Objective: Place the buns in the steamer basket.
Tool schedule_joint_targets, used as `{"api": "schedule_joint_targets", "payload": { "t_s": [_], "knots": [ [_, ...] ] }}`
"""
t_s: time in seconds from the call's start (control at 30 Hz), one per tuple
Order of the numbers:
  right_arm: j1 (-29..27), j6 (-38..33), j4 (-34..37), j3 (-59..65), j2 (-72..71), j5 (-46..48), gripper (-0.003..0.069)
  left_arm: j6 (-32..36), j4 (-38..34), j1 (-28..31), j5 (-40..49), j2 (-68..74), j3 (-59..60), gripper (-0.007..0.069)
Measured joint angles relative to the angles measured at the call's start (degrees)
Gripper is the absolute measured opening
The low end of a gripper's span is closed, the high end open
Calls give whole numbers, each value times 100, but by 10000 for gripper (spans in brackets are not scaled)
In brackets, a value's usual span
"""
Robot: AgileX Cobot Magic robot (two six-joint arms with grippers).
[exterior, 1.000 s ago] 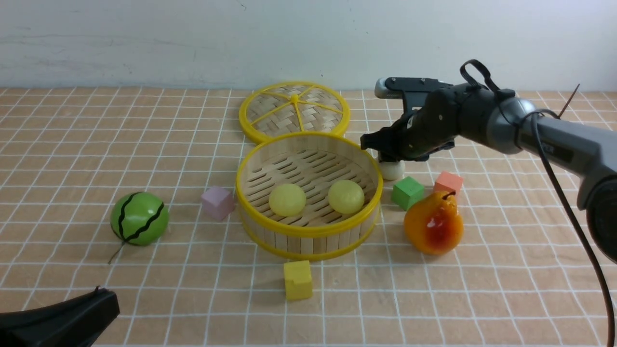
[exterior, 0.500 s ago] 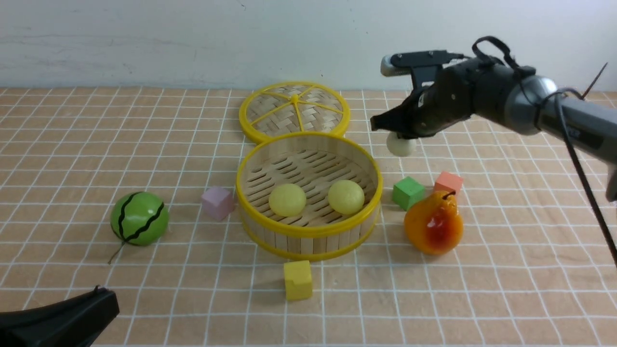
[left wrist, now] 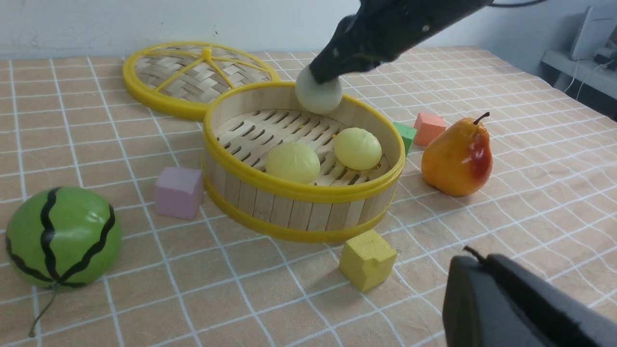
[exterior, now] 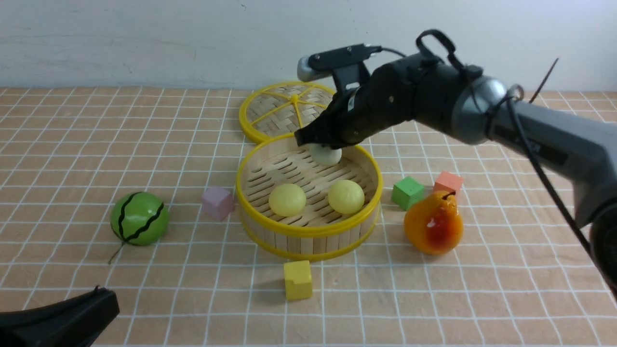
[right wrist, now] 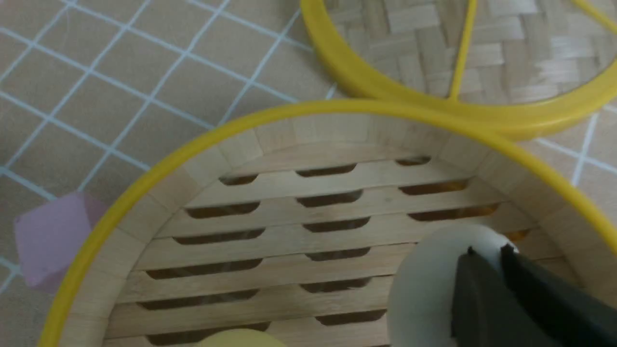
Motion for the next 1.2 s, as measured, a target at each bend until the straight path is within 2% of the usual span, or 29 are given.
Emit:
{"api": "schedule_joint_targets", "payload": {
  "t_s": [0.1, 0.23, 0.27, 0.3, 0.33, 0.37, 0.43, 0.5, 0.53, 0.6, 0.67, 0.77, 0.8, 0.83, 0.87, 0.9, 0.93, 0.97, 1.0, 1.2],
  "knots": [
    [51, 0, 52, 0, 334, -315, 94, 0, 0, 0, 0, 0, 0, 14],
    [78, 0, 43, 0, 472, -522, 261, 0, 0, 0, 0, 0, 0, 18],
    [82, 0, 44, 0, 464, -522, 272, 0, 0, 0, 0, 0, 0, 18],
    [84, 0, 31, 0, 379, -394, 367, 0, 0, 0, 0, 0, 0, 18],
    [84, 0, 31, 0, 363, -366, 377, 0, 0, 0, 0, 0, 0, 18],
    [84, 0, 14, 5, 201, -42, 456, 0, 0, 0, 0, 0, 0, 20],
    [84, 0, 10, 12, -166, 636, 531, 0, 0, 0, 0, 0, 0, 24],
    [84, 0, 5, 12, -467, 1004, 555, 0, 0, 0, 0, 0, 0, 27],
    [84, 23, -20, 12, -816, 1539, 566, 0, 0, 0, 0, 0, 0, 29],
    [84, 43, -99, 26, -1321, 2070, 558, 0, 0, 0, 0, 0, 0, 29],
    [84, 161, -213, 206, -2098, 2820, 496, 0, 0, 0, 0, 0, 0, 29],
    [84, 219, -279, 694, -2934, 3511, 360, 0, 0, 0, 0, 0, 0, 34],
    [84, 240, -279, 988, -3273, 3737, 279, 0, 0, 0, 0, 0, 0, 36],
    [84, 260, -279, 1266, -3608, 3833, 218, 0, 0, 0, 0, 0, 0, 36],
    [84, 266, -273, 1323, -3608, 3833, 218, 0, 0, 0, 0, 0, 0, 36],
    [84, 318, -268, 1795, -4047, 3850, 122, 0, 0, 0, 0, 0, 0, 38],
    [84, 329, -268, 2130, -4367, 3838, 57, 0, 0, 0, 0, 0, 0, 38],
    [84, 329, -268, 2130, -4419, 3838, 47, 0, 0, 0, 0, 0, 0, 38],
    [84, 351, -268, 2563, -4812, 3838, -4, 0, 0, 0, 0, 0, 0, 39],
    [84, 369, -268, 3204, -5800, 4182, -19, 0, 0, 0, 0, 0, 0, 47]
  ]
}}
